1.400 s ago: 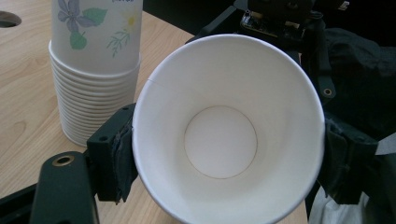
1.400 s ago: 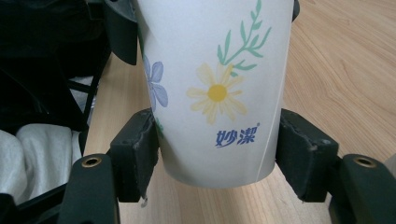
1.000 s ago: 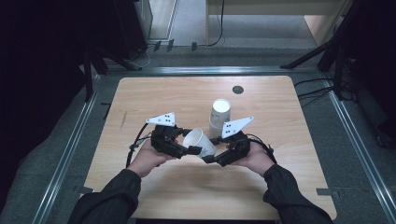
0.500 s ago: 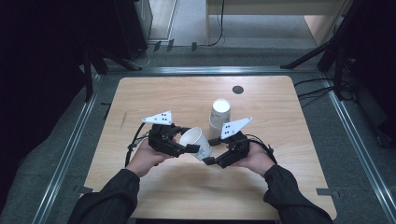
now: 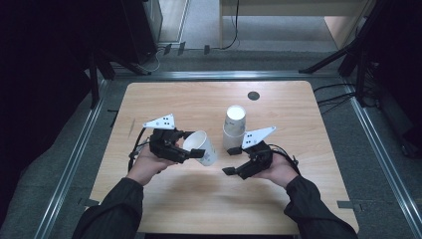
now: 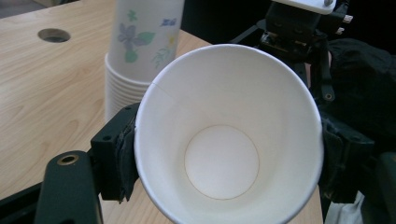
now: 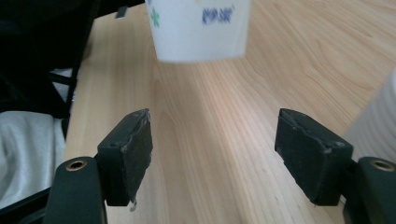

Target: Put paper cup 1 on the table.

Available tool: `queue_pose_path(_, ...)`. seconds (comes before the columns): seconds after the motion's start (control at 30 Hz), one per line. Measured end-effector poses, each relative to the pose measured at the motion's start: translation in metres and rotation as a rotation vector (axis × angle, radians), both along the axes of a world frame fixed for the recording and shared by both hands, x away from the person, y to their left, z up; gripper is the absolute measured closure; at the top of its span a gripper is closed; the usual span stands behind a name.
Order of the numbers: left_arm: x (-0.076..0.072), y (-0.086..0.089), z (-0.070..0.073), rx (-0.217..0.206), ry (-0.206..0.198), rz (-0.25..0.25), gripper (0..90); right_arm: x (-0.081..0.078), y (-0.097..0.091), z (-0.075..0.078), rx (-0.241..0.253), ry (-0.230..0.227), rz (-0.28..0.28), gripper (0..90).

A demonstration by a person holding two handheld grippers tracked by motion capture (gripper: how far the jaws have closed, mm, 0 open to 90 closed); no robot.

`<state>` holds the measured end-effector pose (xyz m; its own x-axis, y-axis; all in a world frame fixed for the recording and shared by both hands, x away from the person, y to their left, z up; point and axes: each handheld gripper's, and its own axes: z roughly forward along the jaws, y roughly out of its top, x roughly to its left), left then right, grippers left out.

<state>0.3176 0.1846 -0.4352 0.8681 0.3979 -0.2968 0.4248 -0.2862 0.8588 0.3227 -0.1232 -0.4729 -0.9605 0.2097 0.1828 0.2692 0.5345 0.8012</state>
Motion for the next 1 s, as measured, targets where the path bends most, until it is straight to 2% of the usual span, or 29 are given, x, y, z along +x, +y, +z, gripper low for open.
queue_pose_path(0.23,0.004,0.019,0.004,0.054,-0.012,0.068,22.2,0.002,-0.014,-0.003,-0.023,0.013,-0.051,29.5)
queue_pose_path(0.47,0.01,0.038,0.003,0.132,-0.017,0.134,22.2,0.002,-0.024,-0.006,-0.019,0.029,-0.076,29.3)
queue_pose_path(0.7,0.02,0.057,-0.006,0.239,0.012,0.223,22.2,0.005,-0.034,-0.009,-0.043,0.025,-0.126,29.3)
queue_pose_path(0.87,0.024,0.066,-0.012,0.306,0.021,0.243,22.2,0.007,-0.035,-0.01,-0.043,0.028,-0.141,29.4)
queue_pose_path(1.0,0.03,0.073,-0.014,0.331,0.029,0.273,22.2,0.007,-0.034,-0.011,-0.051,0.029,-0.145,29.4)
